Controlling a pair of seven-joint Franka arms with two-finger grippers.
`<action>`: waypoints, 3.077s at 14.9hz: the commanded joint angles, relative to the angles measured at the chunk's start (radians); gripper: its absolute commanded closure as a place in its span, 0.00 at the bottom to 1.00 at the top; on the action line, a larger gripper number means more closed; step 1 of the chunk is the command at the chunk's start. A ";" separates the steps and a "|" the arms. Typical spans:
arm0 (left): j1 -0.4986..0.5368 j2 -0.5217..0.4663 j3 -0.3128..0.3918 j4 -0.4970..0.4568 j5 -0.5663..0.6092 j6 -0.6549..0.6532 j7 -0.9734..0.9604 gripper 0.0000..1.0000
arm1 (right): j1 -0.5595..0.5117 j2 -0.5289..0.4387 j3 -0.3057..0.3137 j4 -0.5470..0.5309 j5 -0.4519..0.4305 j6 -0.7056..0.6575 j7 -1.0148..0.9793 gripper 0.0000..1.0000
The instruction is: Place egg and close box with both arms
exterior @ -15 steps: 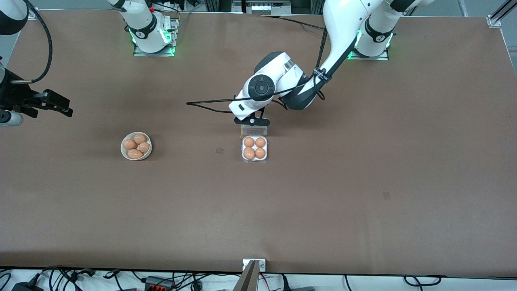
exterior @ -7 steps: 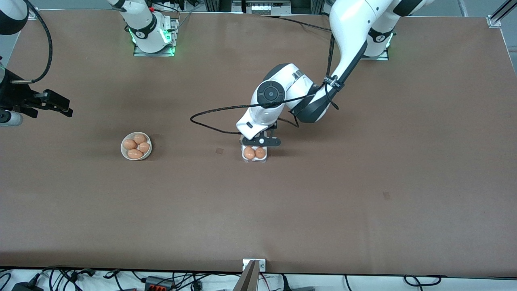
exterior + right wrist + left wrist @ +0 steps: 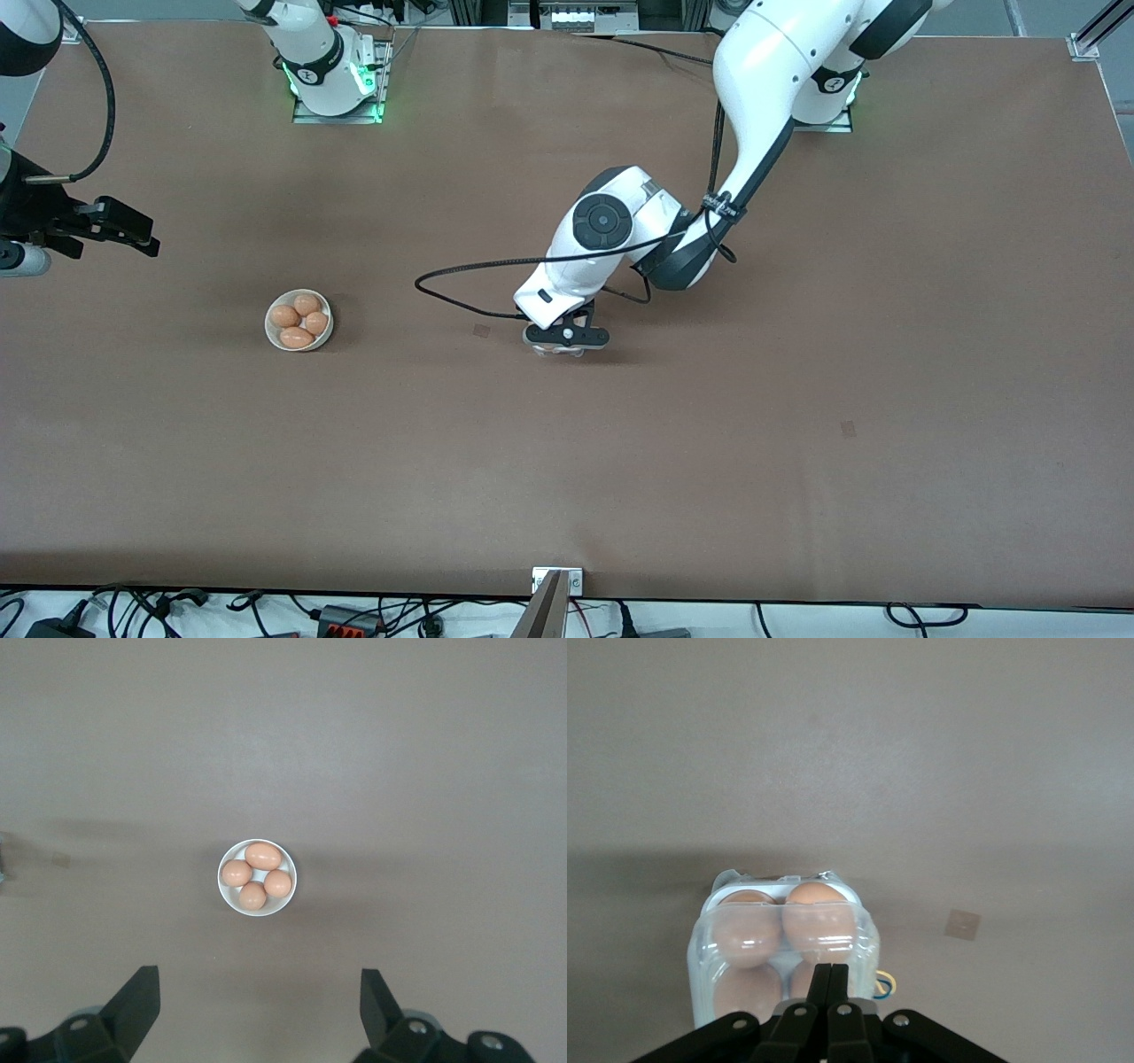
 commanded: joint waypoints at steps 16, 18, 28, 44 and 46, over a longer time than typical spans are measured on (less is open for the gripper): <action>0.117 0.040 0.028 0.262 0.023 -0.320 0.161 0.97 | -0.015 -0.018 0.016 -0.005 -0.011 0.000 -0.003 0.00; 0.160 0.022 0.031 0.262 0.025 -0.348 0.194 0.98 | -0.015 -0.018 0.016 -0.005 -0.011 0.000 -0.003 0.00; 0.425 -0.151 0.031 0.248 0.031 -0.708 0.528 0.96 | -0.017 -0.032 0.010 -0.005 -0.008 -0.012 -0.001 0.00; 0.586 -0.382 0.030 0.194 0.019 -1.044 0.706 0.00 | -0.017 -0.039 0.011 -0.009 -0.011 -0.024 0.022 0.00; 0.586 -0.380 0.036 0.194 0.029 -1.046 0.701 0.00 | -0.017 -0.041 0.011 -0.015 -0.013 -0.026 0.023 0.00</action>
